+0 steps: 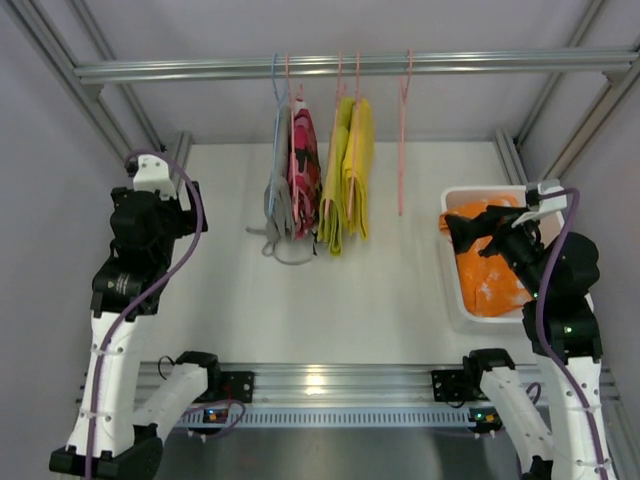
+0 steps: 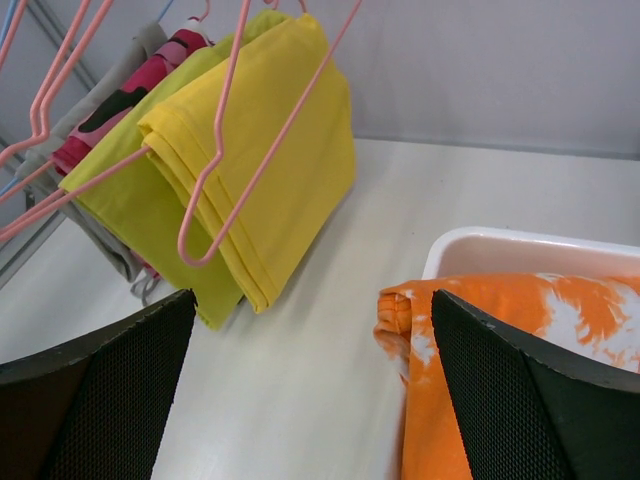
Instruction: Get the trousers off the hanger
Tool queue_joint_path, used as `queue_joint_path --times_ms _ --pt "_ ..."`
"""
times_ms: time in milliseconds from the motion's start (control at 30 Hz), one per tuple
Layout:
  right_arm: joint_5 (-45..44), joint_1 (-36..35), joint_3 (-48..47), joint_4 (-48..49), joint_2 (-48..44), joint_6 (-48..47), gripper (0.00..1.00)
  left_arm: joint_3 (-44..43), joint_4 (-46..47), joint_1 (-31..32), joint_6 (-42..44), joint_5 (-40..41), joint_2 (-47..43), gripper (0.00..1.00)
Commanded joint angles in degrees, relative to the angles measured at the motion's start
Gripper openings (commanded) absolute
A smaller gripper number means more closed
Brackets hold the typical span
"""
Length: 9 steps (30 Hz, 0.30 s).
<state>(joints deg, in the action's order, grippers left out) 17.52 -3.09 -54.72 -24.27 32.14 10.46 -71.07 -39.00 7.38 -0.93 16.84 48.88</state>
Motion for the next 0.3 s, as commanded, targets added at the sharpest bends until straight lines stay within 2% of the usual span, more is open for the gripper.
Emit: queue_joint_path --times_ms 0,267 --pt "-0.6 0.9 0.3 -0.5 -0.3 -1.6 1.00 0.7 1.4 -0.7 2.2 2.5 -0.2 0.99" --pt "0.1 1.0 0.6 -0.2 -0.4 -1.5 1.00 0.1 1.9 -0.8 2.6 1.8 -0.2 0.99"
